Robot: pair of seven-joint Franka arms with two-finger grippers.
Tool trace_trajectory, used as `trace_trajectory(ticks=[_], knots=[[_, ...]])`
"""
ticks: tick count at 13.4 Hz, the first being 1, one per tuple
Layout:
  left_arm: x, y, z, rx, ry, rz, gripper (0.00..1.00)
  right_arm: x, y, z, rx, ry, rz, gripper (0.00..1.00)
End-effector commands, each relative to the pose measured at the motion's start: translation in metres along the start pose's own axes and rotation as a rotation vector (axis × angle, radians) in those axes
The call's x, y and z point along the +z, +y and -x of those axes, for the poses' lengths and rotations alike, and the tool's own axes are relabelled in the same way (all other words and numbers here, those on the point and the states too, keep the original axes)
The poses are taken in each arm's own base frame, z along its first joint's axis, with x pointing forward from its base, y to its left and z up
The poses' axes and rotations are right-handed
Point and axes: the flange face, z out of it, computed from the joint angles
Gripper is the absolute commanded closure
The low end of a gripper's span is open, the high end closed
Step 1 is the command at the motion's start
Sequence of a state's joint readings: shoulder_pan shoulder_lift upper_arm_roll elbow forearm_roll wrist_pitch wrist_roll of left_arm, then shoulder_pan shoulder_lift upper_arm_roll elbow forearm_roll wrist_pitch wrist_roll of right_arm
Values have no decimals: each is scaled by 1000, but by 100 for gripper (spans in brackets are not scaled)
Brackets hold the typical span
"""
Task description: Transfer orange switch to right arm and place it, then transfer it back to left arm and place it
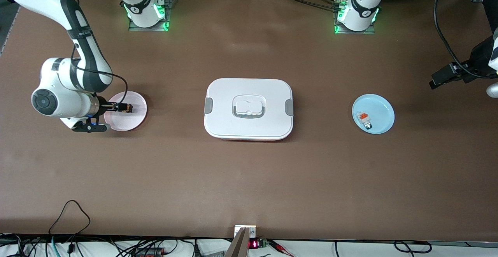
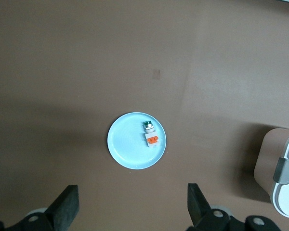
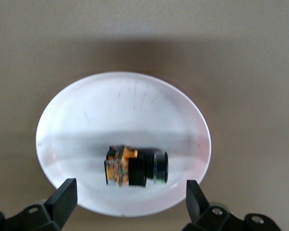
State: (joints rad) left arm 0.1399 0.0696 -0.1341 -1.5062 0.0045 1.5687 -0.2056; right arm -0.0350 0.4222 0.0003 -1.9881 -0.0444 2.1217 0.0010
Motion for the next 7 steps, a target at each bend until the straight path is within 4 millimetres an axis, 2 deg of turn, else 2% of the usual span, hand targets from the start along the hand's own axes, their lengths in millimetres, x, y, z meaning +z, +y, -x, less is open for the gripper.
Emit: trace_trajectory(ticks=[1,2,5,7], knots=[[-6,-1,-3,-2,2,19,1,5,-2,-4,3,22,0,0],[-6,-1,-2,-2,3,21,1,13,-2,-7,1,25,-1,0],[-6,-1,-3,-2,2,19,1,19,-2,-5,5,14,-4,0],[-6,0,-2,0,3,19,1,41,-4,-5,37,-15,-10,0]])
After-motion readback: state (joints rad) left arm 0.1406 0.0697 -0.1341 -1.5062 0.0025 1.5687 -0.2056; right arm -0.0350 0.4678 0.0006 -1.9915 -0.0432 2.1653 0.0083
